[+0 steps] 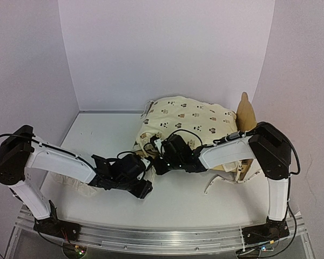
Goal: Set up the pet bed
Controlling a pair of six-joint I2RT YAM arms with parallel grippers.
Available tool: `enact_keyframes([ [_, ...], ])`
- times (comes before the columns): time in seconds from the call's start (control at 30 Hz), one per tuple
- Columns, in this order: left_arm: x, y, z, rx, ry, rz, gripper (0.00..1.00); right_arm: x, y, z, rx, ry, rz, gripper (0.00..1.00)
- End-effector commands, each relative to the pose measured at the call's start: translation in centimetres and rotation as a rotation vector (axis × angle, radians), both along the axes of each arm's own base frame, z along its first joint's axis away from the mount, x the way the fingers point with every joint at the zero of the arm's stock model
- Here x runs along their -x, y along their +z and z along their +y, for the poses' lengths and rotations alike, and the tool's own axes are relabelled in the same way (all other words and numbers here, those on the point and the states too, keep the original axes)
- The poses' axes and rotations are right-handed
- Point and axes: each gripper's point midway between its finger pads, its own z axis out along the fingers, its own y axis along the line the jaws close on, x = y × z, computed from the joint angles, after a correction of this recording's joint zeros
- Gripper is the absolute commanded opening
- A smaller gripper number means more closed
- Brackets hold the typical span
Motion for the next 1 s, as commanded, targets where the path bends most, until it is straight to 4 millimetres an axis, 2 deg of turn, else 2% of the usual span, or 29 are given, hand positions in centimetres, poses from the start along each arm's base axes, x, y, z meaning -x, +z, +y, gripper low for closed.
enact_keyframes([
  [0.0, 0.0, -0.6, -1.3, -0.045, -0.019, 0.02, 0.57, -0.8, 1.2, -1.2, 0.004, -0.059, -0.006, 0.0],
  [0.13, 0.1, -1.3, -2.0, -0.073, -0.029, 0.03, 0.54, -0.7, 1.1, -1.5, 0.009, -0.062, -0.002, 0.0],
  [0.3, 0.0, -2.5, -1.8, -0.121, -0.018, 0.034, 0.47, -0.5, 1.1, -1.6, 0.008, -0.062, 0.0, 0.0],
  [0.47, 0.6, -3.5, -1.9, -0.131, -0.03, 0.053, 0.38, -0.5, 1.3, -1.4, 0.001, -0.058, 0.002, 0.0],
  [0.5, 0.7, -3.7, -1.8, -0.137, -0.029, 0.055, 0.34, -0.5, 1.3, -1.4, 0.0, -0.059, 0.003, 0.0],
  [0.63, 0.6, -4.4, -1.3, -0.156, -0.013, 0.052, 0.02, -0.5, 1.4, -1.3, -0.006, -0.058, 0.005, 0.0],
  [0.77, 0.7, -4.0, -0.3, -0.148, 0.014, 0.046, 0.0, -0.8, 1.9, -1.8, 0.008, -0.083, -0.009, 0.0],
  [0.97, 1.0, -2.4, 3.3, -0.116, 0.104, 0.012, 0.0, -1.2, 3.6, -2.7, 0.029, -0.111, -0.049, 0.0],
])
